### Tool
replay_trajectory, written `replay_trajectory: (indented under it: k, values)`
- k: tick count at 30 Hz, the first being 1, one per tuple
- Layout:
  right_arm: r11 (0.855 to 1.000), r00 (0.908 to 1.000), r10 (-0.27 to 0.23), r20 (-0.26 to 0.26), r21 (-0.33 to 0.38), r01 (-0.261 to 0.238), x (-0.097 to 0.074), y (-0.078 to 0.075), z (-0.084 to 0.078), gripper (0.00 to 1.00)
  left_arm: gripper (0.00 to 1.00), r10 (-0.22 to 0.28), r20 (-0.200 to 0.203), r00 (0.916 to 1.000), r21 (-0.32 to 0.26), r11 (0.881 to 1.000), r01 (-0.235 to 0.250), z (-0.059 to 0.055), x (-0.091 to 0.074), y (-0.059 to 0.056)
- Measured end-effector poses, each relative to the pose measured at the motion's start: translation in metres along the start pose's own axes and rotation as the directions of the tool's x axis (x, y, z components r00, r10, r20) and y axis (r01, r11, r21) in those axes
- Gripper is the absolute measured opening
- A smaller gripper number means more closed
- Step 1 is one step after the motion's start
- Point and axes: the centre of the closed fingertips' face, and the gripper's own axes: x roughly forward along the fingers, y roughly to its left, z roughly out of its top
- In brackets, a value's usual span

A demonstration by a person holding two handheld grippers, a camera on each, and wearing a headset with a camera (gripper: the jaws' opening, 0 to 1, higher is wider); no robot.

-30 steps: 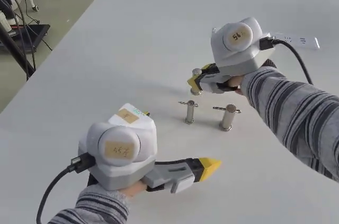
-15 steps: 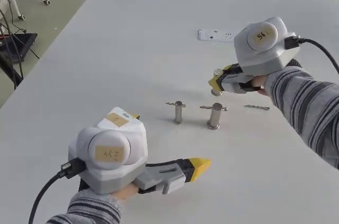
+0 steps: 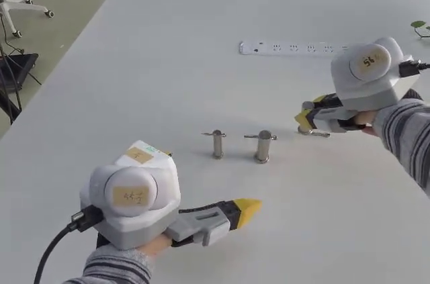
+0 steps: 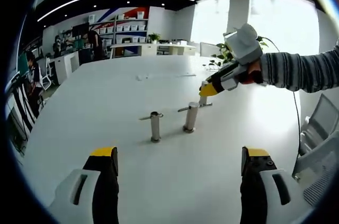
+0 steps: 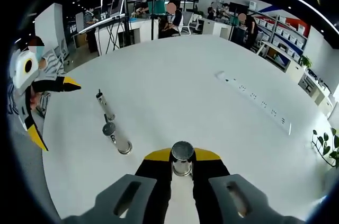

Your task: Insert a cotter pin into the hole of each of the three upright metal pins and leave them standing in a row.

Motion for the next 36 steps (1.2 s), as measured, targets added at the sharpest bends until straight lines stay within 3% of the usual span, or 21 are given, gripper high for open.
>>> replay_trajectory:
  k: [8,15,25,36]
  values:
    - [1.000,0.9999,-0.001,-0.013,-0.001,0.001,-0.019,0.001,-0.018,0.08,0.96,0.000,0.009,1.0000,0.012,1.000,0.000,0.004,0.001,-0.003]
    - [0.999,0.9997,0.015,-0.018,-0.028,-0.015,-0.037,0.012,-0.027,0.08,0.96,0.003,0.001,1.0000,0.018,1.000,-0.003,0.003,-0.002,-0.001]
    - [0.997,0.9976,0.068,-0.015,-0.043,-0.068,-0.049,0.037,-0.036,0.08,0.96,0.004,0.000,1.0000,0.025,1.000,-0.004,0.001,-0.008,-0.002]
    - [0.984,0.9882,0.153,-0.007,-0.090,-0.153,-0.044,0.077,-0.038,0.08,0.94,0.015,0.000,0.9999,0.020,1.000,-0.015,0.001,-0.011,-0.001]
